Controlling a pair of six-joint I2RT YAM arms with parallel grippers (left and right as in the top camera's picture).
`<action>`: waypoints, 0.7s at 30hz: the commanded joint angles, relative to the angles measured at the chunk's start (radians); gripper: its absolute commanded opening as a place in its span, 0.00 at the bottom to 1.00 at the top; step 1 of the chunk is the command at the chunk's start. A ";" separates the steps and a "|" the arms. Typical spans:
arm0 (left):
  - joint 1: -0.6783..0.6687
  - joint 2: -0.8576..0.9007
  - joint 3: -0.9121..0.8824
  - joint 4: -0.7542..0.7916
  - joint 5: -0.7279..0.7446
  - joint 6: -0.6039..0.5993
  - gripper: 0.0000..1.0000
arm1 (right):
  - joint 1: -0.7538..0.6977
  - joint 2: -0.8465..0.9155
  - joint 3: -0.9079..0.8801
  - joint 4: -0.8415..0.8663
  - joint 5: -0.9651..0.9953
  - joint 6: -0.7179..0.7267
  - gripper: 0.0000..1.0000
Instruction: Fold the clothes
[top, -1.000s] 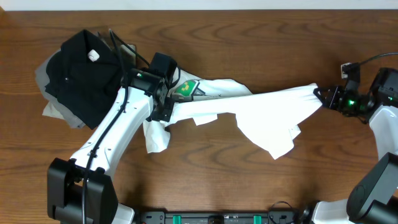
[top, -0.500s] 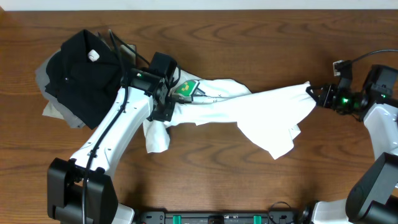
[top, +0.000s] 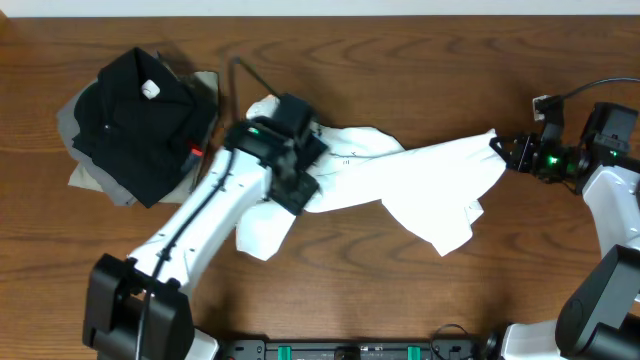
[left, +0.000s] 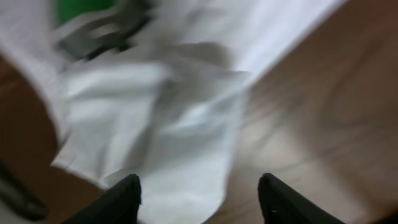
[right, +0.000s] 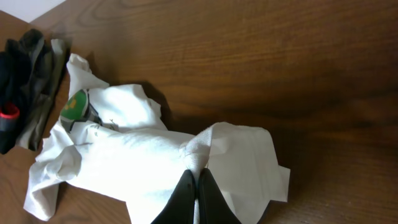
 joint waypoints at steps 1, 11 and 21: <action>-0.085 0.011 -0.010 -0.006 0.020 0.069 0.64 | 0.011 -0.014 0.008 0.003 -0.014 -0.002 0.01; -0.245 0.223 -0.011 0.012 -0.349 0.001 0.62 | 0.011 -0.014 0.008 0.003 -0.015 0.005 0.01; -0.245 0.265 -0.009 0.073 -0.585 -0.188 0.19 | 0.011 -0.014 0.008 0.003 -0.014 0.005 0.01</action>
